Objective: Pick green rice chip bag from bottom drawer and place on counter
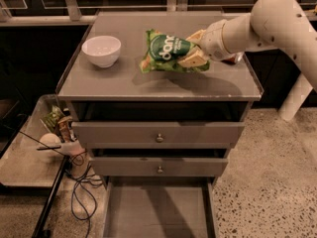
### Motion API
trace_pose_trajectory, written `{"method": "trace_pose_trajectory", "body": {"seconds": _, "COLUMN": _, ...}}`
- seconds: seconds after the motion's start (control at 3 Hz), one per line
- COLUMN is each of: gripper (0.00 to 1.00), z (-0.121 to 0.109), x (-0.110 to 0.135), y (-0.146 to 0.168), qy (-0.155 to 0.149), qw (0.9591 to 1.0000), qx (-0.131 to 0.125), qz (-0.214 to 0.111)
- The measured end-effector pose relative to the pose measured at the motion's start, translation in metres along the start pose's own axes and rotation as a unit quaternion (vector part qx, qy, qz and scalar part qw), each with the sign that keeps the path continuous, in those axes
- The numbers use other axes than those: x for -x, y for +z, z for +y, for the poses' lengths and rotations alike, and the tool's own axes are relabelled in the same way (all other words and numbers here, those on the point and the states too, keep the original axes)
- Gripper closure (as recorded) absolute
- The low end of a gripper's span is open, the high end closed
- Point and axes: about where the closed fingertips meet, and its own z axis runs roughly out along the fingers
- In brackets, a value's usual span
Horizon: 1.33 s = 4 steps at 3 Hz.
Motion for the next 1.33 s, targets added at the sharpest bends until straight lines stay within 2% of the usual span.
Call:
{"method": "trace_pose_trajectory", "body": {"seconds": 0.33, "gripper": 1.00, "z": 0.0120, "x": 0.0079, "y": 0.0100, "qy": 0.053, "qw": 0.9980, "qx": 0.003, "qz": -0.034}}
{"method": "trace_pose_trajectory", "body": {"seconds": 0.67, "gripper": 0.82, "z": 0.0125, "x": 0.0094, "y": 0.0107, "qy": 0.056, "qw": 0.9978, "qx": 0.003, "qz": -0.036}}
{"method": "trace_pose_trajectory", "body": {"seconds": 1.33, "gripper": 0.36, "z": 0.0125, "x": 0.0094, "y": 0.0108, "qy": 0.056, "qw": 0.9978, "qx": 0.003, "qz": -0.036}}
